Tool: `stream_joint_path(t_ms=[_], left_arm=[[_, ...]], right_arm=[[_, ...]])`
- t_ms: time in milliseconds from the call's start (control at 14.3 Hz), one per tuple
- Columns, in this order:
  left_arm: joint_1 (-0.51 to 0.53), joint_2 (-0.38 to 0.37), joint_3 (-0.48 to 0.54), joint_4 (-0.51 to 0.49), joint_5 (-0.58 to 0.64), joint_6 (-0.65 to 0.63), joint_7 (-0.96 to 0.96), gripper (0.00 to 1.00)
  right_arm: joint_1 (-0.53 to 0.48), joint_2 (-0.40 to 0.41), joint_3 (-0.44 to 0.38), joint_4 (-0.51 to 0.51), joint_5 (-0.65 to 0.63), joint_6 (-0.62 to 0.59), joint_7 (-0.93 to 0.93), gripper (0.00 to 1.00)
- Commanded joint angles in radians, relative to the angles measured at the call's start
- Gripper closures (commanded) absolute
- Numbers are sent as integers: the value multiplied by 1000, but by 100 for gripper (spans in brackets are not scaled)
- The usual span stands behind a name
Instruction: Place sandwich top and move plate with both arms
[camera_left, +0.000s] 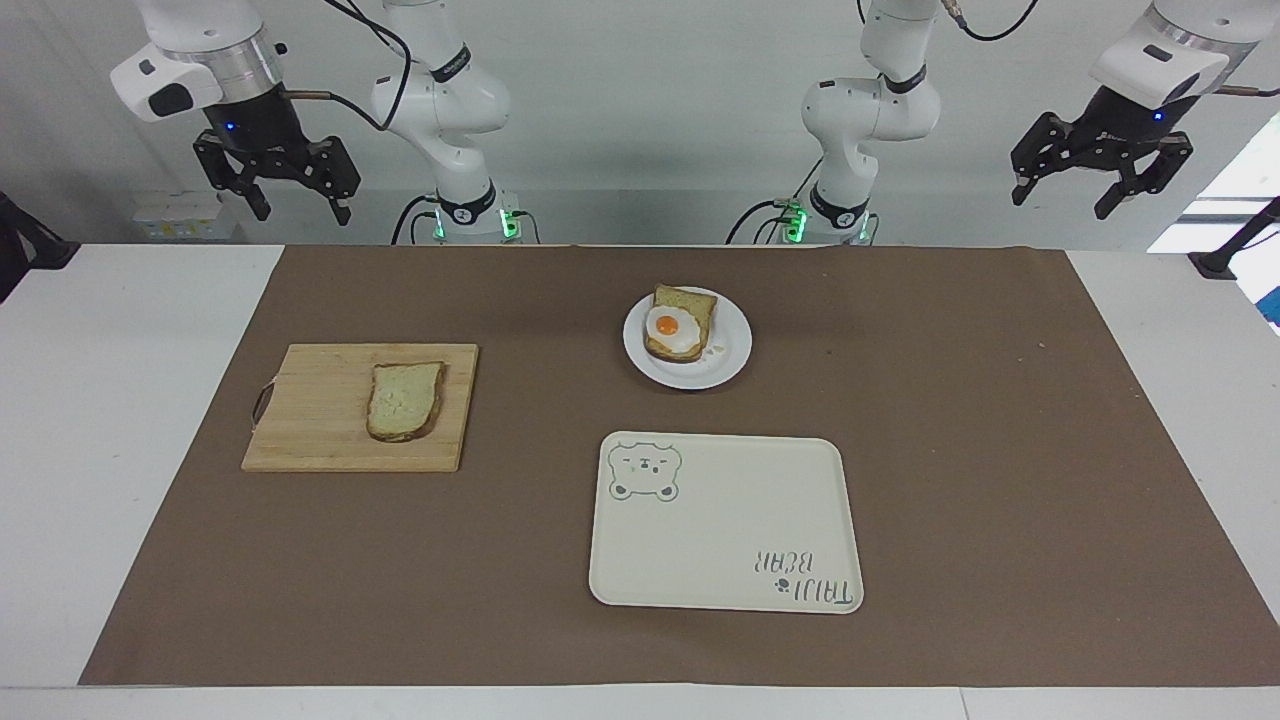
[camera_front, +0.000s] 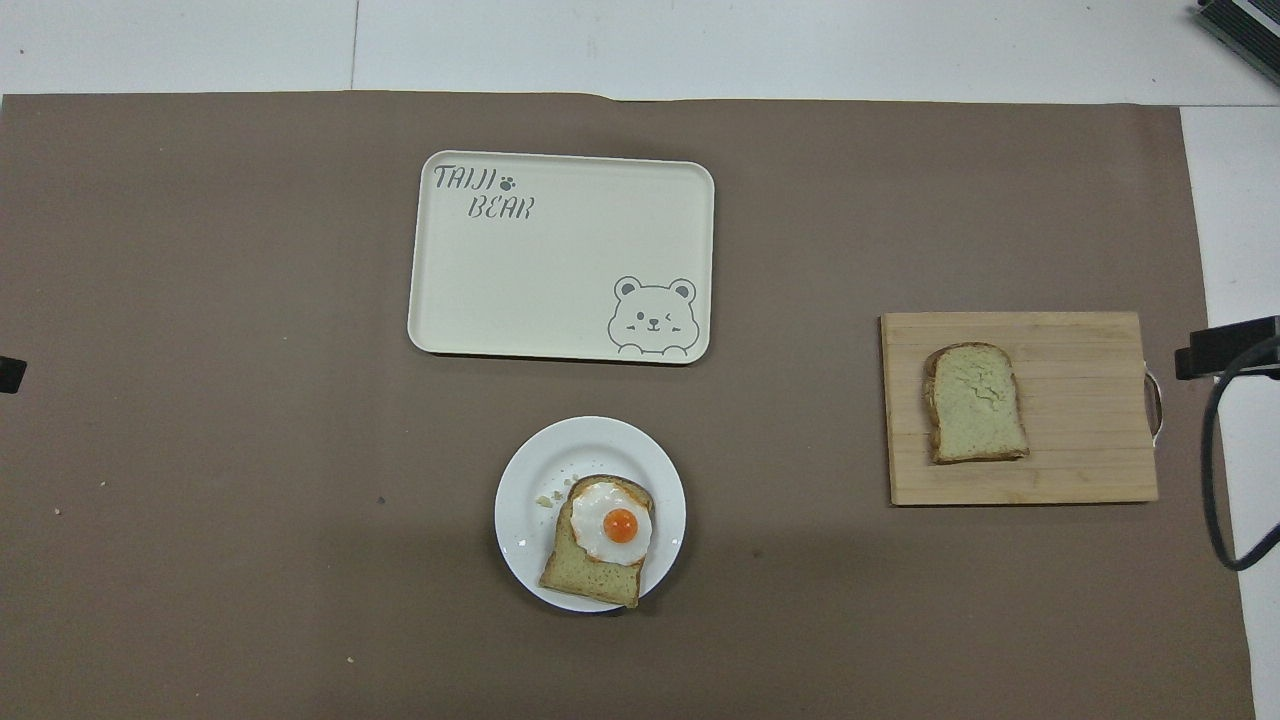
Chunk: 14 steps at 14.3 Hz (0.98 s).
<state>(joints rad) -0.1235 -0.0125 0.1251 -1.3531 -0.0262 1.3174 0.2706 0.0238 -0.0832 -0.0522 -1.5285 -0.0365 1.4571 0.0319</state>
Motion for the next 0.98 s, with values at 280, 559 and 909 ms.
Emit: stream_joint_path(t_ms=[280, 559, 909], left_arm=[[5, -7, -2, 5, 2, -17, 6, 0], [5, -7, -2, 5, 2, -18, 7, 0], [5, -7, -2, 5, 2, -18, 6, 0]], right_arm=[[-12, -27, 3, -38, 13, 20, -9, 0], [-5, -32, 3, -39, 13, 17, -10, 0], [-10, -53, 3, -73, 13, 22, -12, 0]])
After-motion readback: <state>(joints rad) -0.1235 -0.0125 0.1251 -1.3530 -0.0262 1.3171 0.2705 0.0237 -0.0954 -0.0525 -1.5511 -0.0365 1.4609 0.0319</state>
